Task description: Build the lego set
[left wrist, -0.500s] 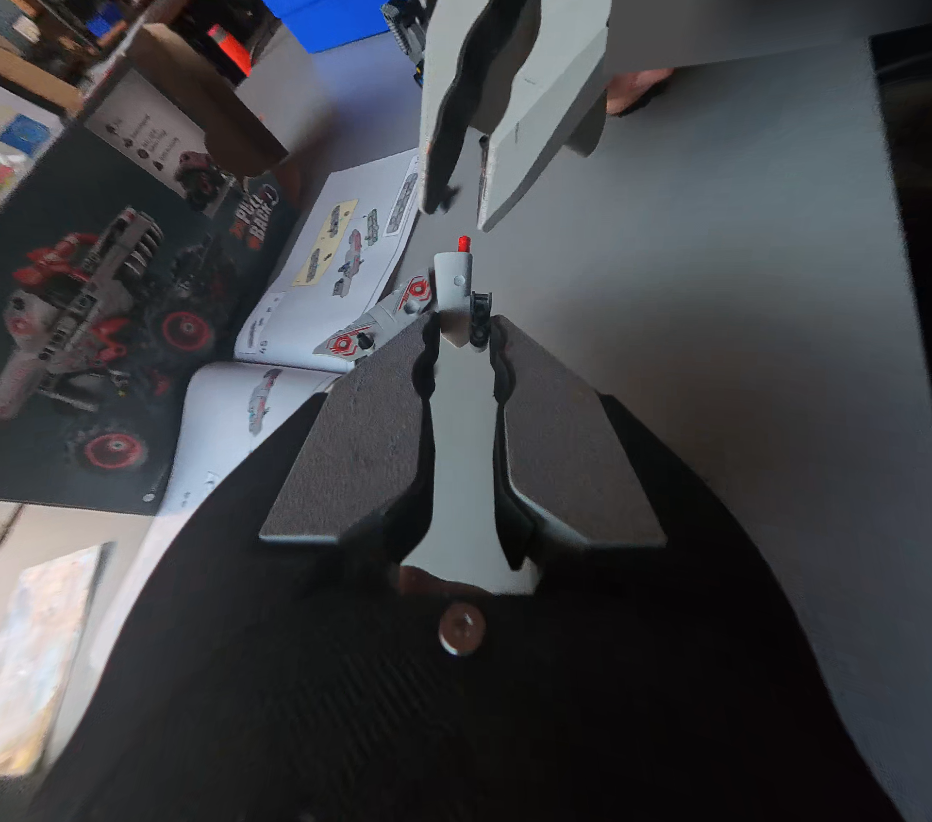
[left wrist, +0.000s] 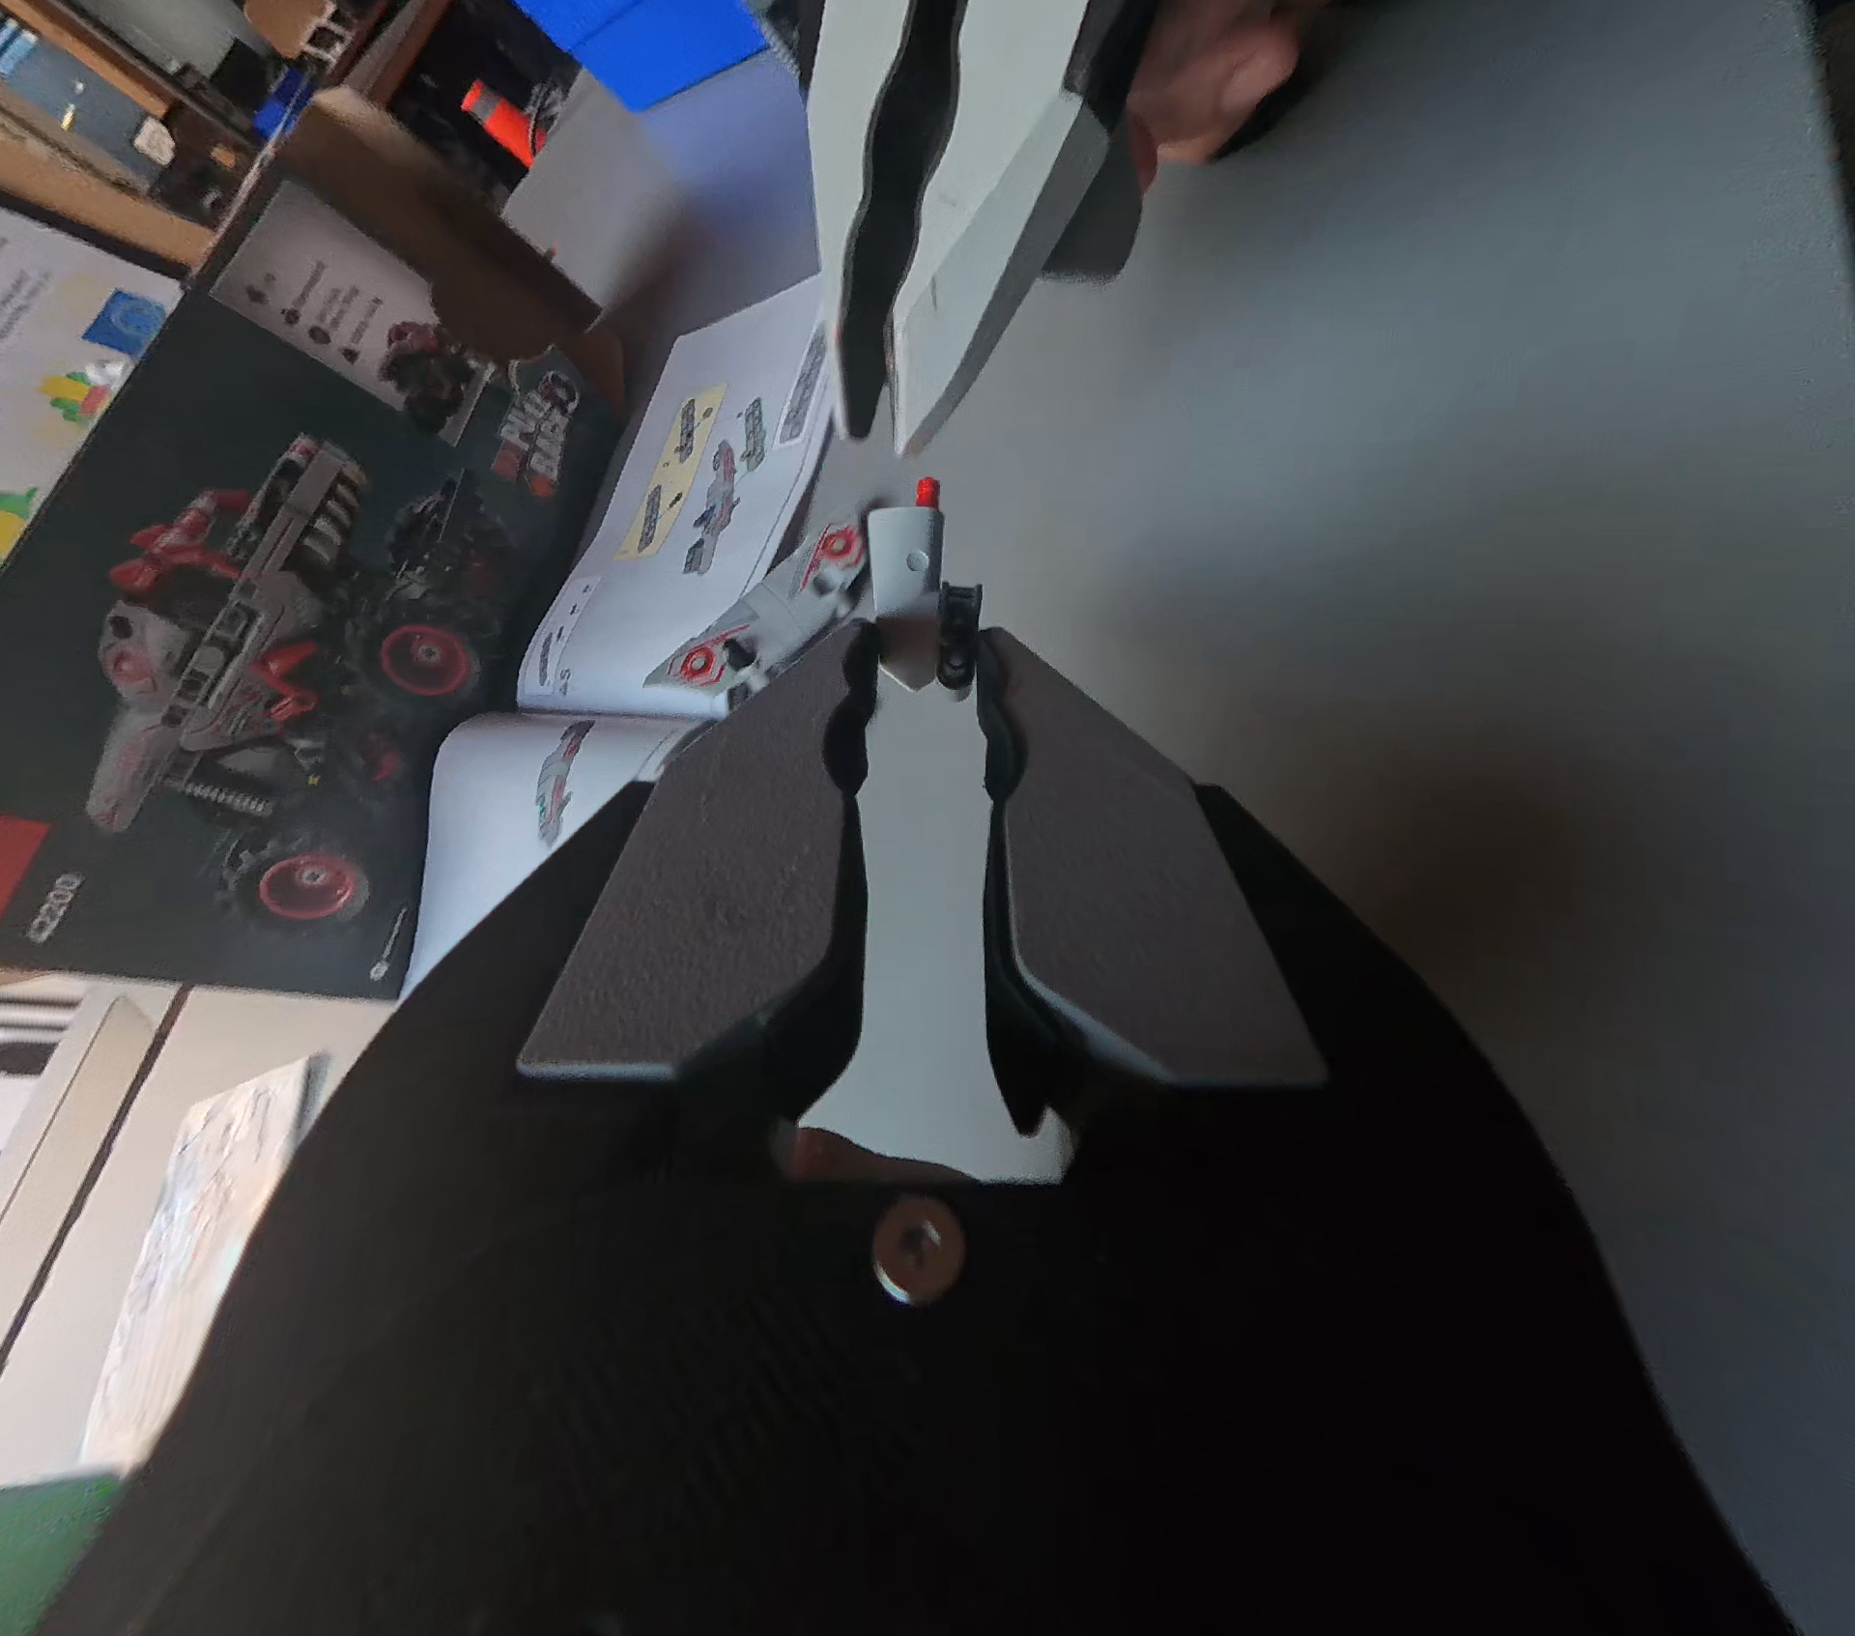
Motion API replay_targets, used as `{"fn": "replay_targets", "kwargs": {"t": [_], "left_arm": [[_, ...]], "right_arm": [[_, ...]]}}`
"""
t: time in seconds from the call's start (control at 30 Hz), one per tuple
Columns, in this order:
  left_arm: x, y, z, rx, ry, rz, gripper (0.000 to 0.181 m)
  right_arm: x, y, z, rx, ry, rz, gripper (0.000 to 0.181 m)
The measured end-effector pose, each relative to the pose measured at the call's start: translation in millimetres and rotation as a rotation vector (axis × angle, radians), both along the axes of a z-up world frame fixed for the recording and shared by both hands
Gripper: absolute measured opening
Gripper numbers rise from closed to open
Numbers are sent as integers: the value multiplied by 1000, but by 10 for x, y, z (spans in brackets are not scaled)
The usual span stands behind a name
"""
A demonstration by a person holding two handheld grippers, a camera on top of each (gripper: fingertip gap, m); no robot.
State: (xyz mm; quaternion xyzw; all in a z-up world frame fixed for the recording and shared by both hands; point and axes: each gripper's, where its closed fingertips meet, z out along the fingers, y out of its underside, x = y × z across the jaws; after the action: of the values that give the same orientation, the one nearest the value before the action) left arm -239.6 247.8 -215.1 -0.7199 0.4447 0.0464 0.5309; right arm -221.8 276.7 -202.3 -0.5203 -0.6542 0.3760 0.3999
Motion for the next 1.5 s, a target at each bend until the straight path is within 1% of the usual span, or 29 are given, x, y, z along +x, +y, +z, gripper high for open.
{"fn": "replay_targets", "kwargs": {"t": [0.03,0.07,0.13,0.17,0.27,0.37,0.47,0.53,0.67,0.87,1.03,1.5], "left_arm": [[-98,17,-24,0,20,29,16],[-200,21,-74,-22,31,51,16],[-423,5,-239,-129,51,111,16],[-520,24,-235,-129,46,150,16],[-555,-4,-200,-171,-26,160,16],[-568,-17,-191,-183,-34,160,16],[-535,-77,-252,-216,-26,127,16],[-502,-87,-236,-211,-35,115,16],[-335,-163,-192,-188,-44,39,16],[-220,-226,-172,-169,-38,-13,16],[-202,-236,-143,-160,-47,-22,16],[-181,-247,-110,-148,-58,-28,16]], "right_arm": [[1,12,9,-13,5,-3,10],[3,10,21,-34,10,0,10],[1,14,14,-60,9,-1,10],[-4,18,6,-62,4,-4,10],[-52,-12,7,-60,4,4,10],[-118,-70,-27,-47,-17,20,10],[-160,-112,-65,-26,-39,37,12],[-180,-161,-89,-21,-54,65,13],[-218,-259,-180,-3,-114,109,18],[-228,-398,-263,32,-163,174,19],[-224,-425,-287,67,-172,185,16],[-218,-381,-266,70,-159,171,12]]}}
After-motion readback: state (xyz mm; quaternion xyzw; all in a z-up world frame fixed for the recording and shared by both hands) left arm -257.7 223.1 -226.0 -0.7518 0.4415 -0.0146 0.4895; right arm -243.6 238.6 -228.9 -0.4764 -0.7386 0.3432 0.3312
